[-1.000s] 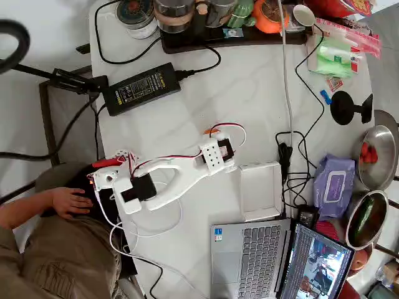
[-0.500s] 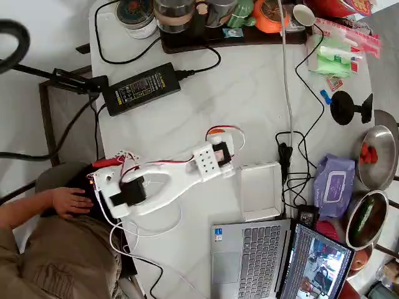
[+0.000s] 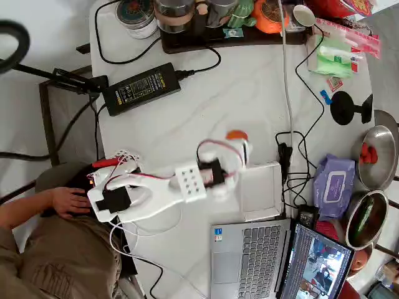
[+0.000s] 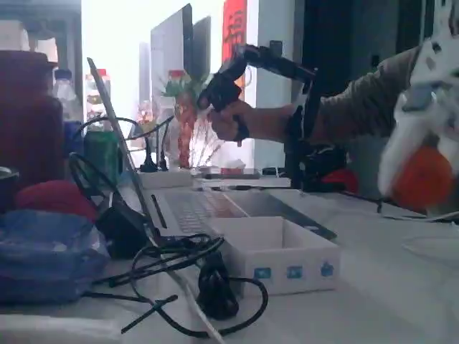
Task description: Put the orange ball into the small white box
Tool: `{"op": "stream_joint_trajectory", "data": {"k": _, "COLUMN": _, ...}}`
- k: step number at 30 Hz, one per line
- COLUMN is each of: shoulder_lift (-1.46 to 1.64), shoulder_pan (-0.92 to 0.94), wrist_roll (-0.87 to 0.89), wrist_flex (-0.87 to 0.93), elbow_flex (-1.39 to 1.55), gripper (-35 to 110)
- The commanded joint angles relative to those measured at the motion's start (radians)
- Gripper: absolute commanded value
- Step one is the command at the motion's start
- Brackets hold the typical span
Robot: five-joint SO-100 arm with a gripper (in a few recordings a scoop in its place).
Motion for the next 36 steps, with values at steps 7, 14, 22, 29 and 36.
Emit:
{"op": "stream_joint_trajectory", "data": {"k": 7, "shoulder_lift": 0.043, "shoulder_pan": 0.117, "wrist_roll": -0.066, "wrist_flex": 0.127, "elbow_flex": -0.265, "gripper": 12}}
{"op": "stream_joint_trajectory", "data": {"k": 14, "shoulder_lift": 0.04, "shoulder_pan": 0.273, "wrist_roll": -0.117, "wrist_flex": 0.107, "elbow_flex": -0.273, "gripper": 12}}
{"op": "stream_joint_trajectory", "data": {"k": 22, "shoulder_lift": -0.038, "shoulder_pan": 0.35, "wrist_roll": -0.16, "wrist_flex": 0.031, "elbow_flex": -0.275, "gripper": 12}}
{"op": "stream_joint_trajectory", "data": {"k": 29, "shoulder_lift": -0.241, "shoulder_pan": 0.368, "wrist_roll": -0.152, "wrist_flex": -0.014, "elbow_flex": -0.362, "gripper": 12}}
{"op": "stream_joint_trajectory", "data": {"k": 36, "shoulder_lift": -0.44, "shoulder_pan": 0.368, "wrist_roll": -0.14, "wrist_flex": -0.006, "elbow_flex": -0.514, "gripper": 12}}
